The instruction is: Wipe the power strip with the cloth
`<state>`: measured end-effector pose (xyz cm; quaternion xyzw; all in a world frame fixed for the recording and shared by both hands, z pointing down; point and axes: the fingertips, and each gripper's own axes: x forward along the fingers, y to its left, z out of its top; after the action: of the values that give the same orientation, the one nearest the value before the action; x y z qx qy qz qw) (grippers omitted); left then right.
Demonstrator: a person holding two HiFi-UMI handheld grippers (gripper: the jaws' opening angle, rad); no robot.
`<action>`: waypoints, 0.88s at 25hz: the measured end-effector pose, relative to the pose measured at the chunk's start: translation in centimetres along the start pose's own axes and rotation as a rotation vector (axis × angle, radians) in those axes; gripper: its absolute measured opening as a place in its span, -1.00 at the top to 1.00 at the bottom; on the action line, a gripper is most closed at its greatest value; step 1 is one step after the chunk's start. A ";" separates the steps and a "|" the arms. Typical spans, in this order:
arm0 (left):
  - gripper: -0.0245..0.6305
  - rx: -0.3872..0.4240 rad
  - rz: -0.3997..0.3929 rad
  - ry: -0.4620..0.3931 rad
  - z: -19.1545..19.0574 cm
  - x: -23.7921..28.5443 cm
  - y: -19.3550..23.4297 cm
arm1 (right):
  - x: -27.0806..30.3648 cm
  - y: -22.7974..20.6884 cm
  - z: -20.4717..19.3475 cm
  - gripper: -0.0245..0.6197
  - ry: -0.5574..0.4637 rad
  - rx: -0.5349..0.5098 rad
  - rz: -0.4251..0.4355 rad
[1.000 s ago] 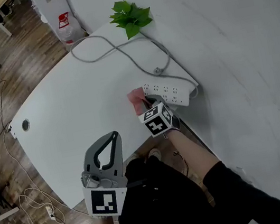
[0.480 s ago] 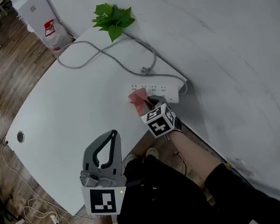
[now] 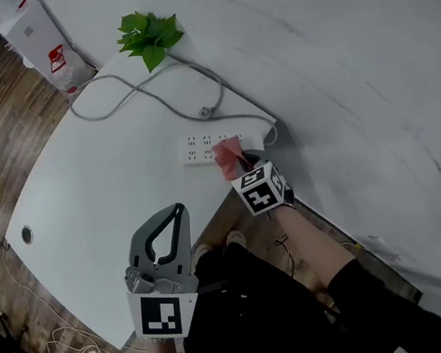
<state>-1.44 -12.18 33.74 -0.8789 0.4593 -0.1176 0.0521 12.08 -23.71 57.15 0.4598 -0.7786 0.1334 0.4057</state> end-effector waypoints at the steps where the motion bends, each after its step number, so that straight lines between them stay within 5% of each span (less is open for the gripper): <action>1: 0.89 0.001 -0.007 -0.002 0.1 0.3 -0.2 | -0.2 -0.5 -0.3 0.76 0.002 0.006 -0.008; 22: 0.89 0.016 -0.072 -0.017 1.0 1.9 -2.0 | -3.0 -5.9 -4.6 0.76 0.037 0.039 -0.118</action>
<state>1.48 -12.62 33.47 -0.8955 0.4257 -0.1158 0.0589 20.04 -22.45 56.87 0.5104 -0.7396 0.1330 0.4180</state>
